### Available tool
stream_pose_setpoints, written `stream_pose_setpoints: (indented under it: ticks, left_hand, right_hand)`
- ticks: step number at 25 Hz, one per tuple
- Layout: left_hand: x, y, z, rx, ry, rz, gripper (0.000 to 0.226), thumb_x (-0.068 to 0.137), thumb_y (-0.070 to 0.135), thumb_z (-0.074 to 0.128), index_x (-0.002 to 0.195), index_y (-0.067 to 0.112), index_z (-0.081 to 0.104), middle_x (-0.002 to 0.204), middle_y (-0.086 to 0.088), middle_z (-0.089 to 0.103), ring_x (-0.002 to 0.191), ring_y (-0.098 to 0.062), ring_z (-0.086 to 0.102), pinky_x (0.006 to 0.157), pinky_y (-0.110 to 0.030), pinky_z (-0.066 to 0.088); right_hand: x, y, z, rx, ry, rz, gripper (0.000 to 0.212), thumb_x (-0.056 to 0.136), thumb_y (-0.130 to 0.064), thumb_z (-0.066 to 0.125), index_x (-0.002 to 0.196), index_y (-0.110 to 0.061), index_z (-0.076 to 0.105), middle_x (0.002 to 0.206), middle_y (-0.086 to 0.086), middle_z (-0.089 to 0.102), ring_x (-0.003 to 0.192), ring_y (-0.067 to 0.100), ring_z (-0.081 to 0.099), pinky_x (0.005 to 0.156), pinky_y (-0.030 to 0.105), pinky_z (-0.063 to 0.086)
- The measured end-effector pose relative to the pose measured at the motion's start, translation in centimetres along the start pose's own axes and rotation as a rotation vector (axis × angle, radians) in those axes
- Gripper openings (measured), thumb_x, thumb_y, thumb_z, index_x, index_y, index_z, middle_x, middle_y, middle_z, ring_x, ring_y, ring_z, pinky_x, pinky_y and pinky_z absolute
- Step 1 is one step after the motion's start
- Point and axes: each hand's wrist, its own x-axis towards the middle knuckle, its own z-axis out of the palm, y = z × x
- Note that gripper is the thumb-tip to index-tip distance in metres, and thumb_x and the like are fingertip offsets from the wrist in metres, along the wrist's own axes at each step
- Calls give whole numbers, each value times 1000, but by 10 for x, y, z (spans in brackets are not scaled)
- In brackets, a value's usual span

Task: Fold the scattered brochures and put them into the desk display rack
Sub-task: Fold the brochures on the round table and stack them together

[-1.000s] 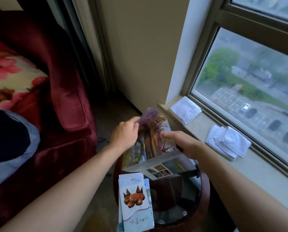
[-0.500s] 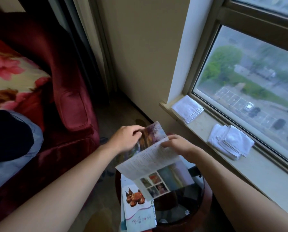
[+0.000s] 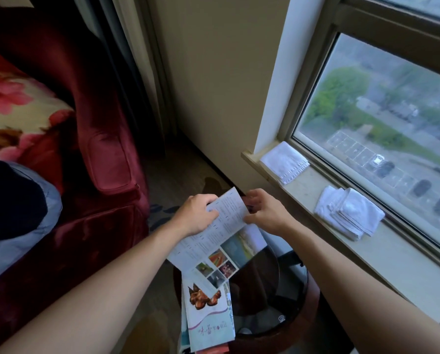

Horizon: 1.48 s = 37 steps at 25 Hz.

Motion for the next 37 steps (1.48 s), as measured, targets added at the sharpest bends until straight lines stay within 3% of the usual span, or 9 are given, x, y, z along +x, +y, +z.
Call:
stream_pose_setpoints:
  ticks: [2,7,11,20,23,27,31,33,37]
  left_hand:
    - [1,1,-8,2,-29,13,10,91,29,59,90,36,66,93,18,71,89,-2,69,71,-26,58]
    - [6,5,-26,-15,44,16,9,88,24,61,84,31,65,90,15,71,88,-6,68,65,-23,49]
    - [6,8,-32,-125,50,-46,7,86,22,62,85,27,67,87,14,73,80,-5,72,69,-32,60]
    - [-3,17,-26,-94,-40,-3,17,82,42,66,93,30,71,93,14,73,89,-5,70,79,-39,59]
    - [-9,28,-6,-365,-330,-57,49,83,66,51,101,30,78,104,6,76,102,-14,70,79,-35,57]
    - [-7,12,19,-23,-186,-48,62,76,50,70,134,35,53,136,9,53,126,-13,49,105,-42,44]
    - [-5,-9,29,-106,-259,-72,4,77,45,73,80,45,70,78,23,69,78,7,64,70,-28,50]
    - [-6,-22,31,-176,-174,-130,10,84,43,69,74,44,68,73,23,70,68,10,64,64,-26,49]
    - [-13,-35,37,-158,56,-247,26,97,46,53,72,41,50,61,25,58,54,14,57,50,-13,37]
  right_hand:
    - [-2,7,1,-113,-2,-20,69,78,-24,78,141,-26,50,131,-6,51,117,14,54,97,32,49]
    - [-4,17,7,-137,-131,93,17,79,-23,72,95,-23,69,97,-1,70,93,18,67,88,42,58]
    - [-8,22,6,-100,-160,179,11,81,-25,74,82,-20,64,84,-2,66,77,10,63,65,25,48]
    - [-10,26,0,100,-139,287,9,79,-15,73,88,-15,76,100,11,74,97,26,69,94,43,55]
    - [-9,23,-1,250,-90,271,23,93,-3,55,88,-15,75,100,15,73,87,25,68,87,40,56]
    - [-14,17,-8,532,-297,246,29,102,-5,46,110,-4,73,95,16,76,73,22,75,57,29,59]
    - [-9,14,-9,594,-367,311,40,103,-34,48,108,0,68,102,20,73,86,30,72,81,44,62]
    - [-8,16,-9,572,-370,323,46,101,-51,48,104,-11,72,100,15,76,86,28,75,72,39,63]
    - [-8,20,5,327,-234,235,9,95,-15,66,99,-22,71,85,5,75,63,17,73,56,32,61]
